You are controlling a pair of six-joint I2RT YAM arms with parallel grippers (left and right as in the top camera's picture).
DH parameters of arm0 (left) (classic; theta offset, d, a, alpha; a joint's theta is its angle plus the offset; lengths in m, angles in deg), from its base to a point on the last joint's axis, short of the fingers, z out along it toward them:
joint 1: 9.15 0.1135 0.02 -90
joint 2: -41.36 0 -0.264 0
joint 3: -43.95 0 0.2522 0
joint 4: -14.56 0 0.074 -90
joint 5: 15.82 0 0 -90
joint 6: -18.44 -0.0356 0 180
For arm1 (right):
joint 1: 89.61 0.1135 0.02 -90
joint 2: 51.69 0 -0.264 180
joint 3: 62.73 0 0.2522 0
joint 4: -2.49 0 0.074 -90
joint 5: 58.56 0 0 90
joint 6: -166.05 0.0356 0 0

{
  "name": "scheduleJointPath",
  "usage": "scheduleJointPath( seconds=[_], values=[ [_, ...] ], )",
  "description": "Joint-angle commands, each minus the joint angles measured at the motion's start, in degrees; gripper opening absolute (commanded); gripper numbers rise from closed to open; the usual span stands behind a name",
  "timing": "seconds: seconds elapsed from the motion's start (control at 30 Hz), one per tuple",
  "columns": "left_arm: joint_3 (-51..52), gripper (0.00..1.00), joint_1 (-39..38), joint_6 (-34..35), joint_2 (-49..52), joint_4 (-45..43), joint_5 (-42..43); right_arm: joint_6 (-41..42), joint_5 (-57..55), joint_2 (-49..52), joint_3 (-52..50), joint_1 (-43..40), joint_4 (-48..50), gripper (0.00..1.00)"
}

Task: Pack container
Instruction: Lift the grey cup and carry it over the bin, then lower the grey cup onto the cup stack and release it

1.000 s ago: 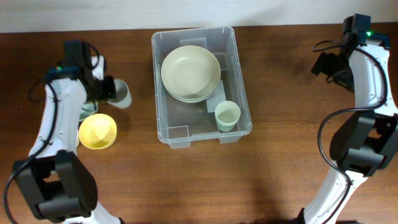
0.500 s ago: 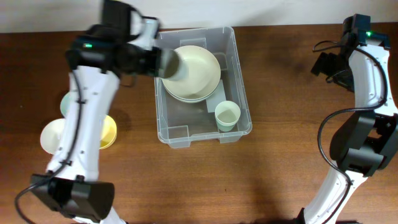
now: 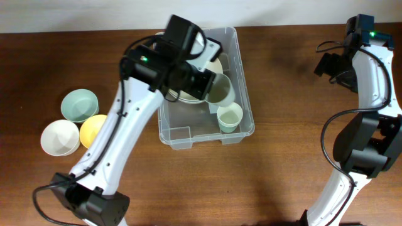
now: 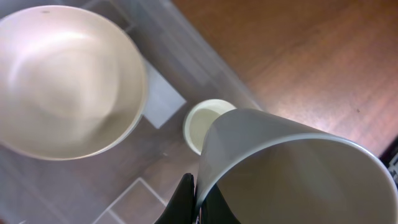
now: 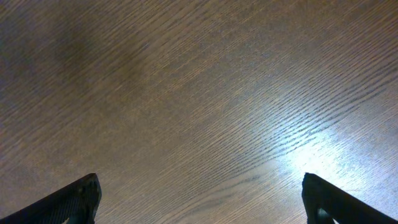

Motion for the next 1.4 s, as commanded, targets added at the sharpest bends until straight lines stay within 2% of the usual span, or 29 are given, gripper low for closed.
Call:
scheduleJointPath(
  seconds=[0.0, 0.43, 0.63, 0.9, 1.03, 1.07, 1.1, 1.17, 1.2, 1.37],
  values=[
    [-0.72, 0.01, -2.19, -1.07, 2.67, -0.15, -0.90, 0.33, -0.28, 0.00, 0.13, -0.26, 0.04, 0.99],
    [-0.72, 0.01, -5.09, -1.05, 9.18, 0.42, -1.97, 0.33, -0.28, 0.00, 0.13, -0.26, 0.04, 0.99],
    [-0.72, 0.00, -5.11, -0.61, 9.81, 0.44, -5.77, 0.33, -0.28, 0.00, 0.13, -0.26, 0.04, 0.99],
    [-0.72, 0.00, -5.11, -0.63, 9.81, 0.39, -5.90, 0.33, -0.31, 0.00, 0.13, -0.26, 0.04, 0.99],
    [-0.72, 0.05, -5.11, -0.63, 9.81, 0.28, -5.90, 0.33, -0.28, 0.00, 0.13, -0.26, 0.04, 0.99],
    [-0.72, 0.07, -5.09, -0.63, 9.86, 0.11, -5.90, 0.33, -0.28, 0.00, 0.13, -0.26, 0.04, 0.99],
    [-0.72, 0.17, -5.09, -0.63, 9.88, -0.09, -5.90, 0.33, -0.28, 0.00, 0.13, -0.26, 0.04, 0.99],
    [-0.72, 0.56, -5.09, -0.63, 9.88, -0.70, -5.90, 0.33, -0.28, 0.00, 0.13, -0.26, 0.04, 0.99],
    [-0.72, 0.64, -5.09, -0.63, 9.88, -1.18, -5.92, 0.33, -0.28, 0.00, 0.13, -0.26, 0.04, 0.99],
    [-0.87, 0.66, -4.70, 1.20, 9.86, -3.30, -6.69, 0.33, -0.28, 0.00, 0.13, -0.26, 0.04, 0.99]
  ],
)
